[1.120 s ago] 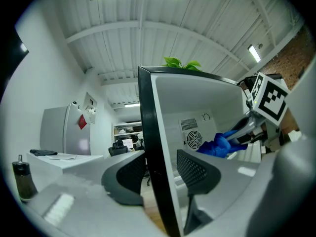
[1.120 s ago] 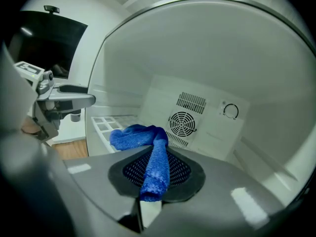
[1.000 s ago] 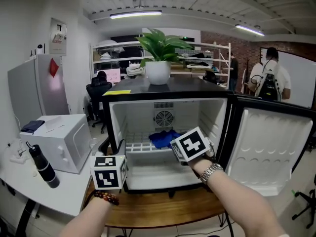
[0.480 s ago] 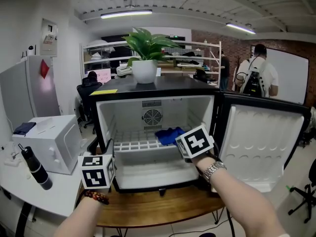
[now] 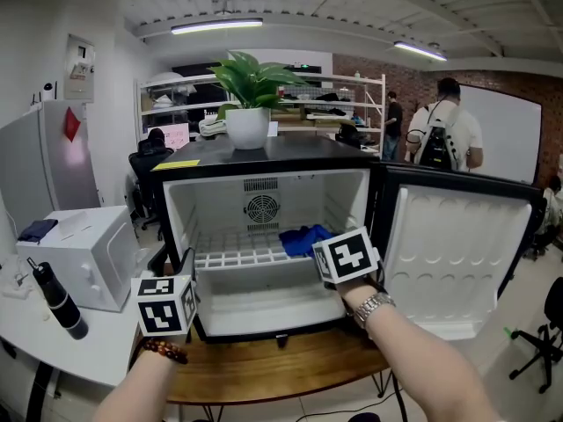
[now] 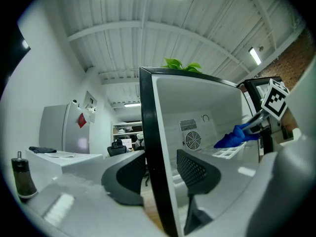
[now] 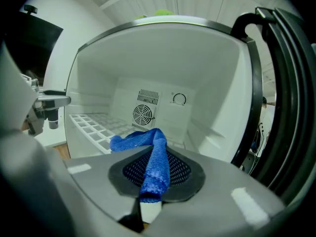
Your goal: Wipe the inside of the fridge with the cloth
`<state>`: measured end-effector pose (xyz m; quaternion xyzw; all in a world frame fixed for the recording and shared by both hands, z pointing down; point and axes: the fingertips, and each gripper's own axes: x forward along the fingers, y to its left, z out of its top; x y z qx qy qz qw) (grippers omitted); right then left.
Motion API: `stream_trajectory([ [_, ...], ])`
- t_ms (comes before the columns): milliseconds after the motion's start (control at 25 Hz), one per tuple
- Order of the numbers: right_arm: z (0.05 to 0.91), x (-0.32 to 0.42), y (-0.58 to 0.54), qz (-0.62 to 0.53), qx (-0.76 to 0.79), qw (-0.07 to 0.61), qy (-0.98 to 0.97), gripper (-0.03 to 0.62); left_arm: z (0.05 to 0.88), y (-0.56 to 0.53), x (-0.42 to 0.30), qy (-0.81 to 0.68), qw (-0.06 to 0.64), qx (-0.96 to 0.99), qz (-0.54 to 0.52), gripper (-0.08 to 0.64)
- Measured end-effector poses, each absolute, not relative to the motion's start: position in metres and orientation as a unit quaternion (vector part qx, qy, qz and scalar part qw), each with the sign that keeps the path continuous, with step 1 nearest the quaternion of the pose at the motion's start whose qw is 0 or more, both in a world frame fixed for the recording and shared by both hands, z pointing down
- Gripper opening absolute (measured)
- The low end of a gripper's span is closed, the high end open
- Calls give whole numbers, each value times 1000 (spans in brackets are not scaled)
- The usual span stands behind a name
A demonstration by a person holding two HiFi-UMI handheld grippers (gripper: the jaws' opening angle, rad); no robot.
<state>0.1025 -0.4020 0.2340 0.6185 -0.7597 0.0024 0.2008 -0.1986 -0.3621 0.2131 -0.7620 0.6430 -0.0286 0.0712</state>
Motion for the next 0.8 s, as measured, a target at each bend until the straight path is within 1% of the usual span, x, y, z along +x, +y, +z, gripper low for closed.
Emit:
stream_trajectory([
  [160, 218, 97, -394, -23, 615, 159, -772, 48, 212, -353, -199, 640, 80, -764, -21, 195],
  [280, 203, 89, -384, -45, 600, 130, -788, 48, 203, -334, -192, 636, 116, -763, -10, 195],
  [440, 189, 73, -368, -60, 557, 102, -822, 48, 188, -313, -152, 587, 156, -794, -1, 196],
  [520, 185, 62, -357, -69, 530, 94, -840, 48, 183, -308, -124, 535, 148, -831, 10, 200],
  [640, 180, 48, -337, -84, 489, 83, -864, 48, 180, -301, -82, 451, 126, -884, 18, 229],
  [800, 172, 34, -312, -109, 439, 68, -889, 48, 177, -297, -32, 350, 75, -933, 22, 293],
])
